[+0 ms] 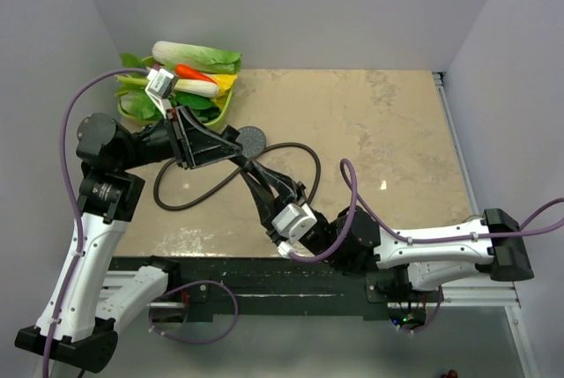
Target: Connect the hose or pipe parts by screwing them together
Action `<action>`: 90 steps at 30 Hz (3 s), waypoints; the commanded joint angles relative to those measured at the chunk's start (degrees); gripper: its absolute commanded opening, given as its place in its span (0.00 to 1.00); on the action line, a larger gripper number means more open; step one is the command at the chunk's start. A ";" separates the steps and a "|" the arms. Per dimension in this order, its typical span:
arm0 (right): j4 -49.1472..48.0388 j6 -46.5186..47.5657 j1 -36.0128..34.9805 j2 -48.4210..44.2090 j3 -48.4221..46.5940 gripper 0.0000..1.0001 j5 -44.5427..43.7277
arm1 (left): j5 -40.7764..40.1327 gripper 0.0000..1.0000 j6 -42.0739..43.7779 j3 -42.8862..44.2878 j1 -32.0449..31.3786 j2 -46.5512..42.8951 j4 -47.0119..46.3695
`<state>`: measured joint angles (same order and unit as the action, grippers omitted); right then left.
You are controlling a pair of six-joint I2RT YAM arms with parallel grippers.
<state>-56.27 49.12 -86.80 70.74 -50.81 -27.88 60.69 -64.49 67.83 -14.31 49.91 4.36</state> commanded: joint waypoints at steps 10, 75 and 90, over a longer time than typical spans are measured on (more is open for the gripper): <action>2.91 -4.12 1.55 -5.00 -3.77 0.00 6.35 | 6.11 0.00 1.46 -0.25 -1.25 -1.83 -1.64; -3.14 -56.66 22.20 -5.00 -5.35 0.00 36.31 | 13.23 0.00 7.36 -7.28 -2.48 -3.15 -11.92; -6.22 -76.00 29.67 -0.26 -8.69 0.00 47.04 | 13.58 0.00 7.53 -7.36 -2.57 -2.98 -12.36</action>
<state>-53.58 -20.82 -58.81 69.38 -52.36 21.41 62.30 -55.86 61.98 -14.63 46.74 -12.45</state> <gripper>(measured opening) 0.279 0.350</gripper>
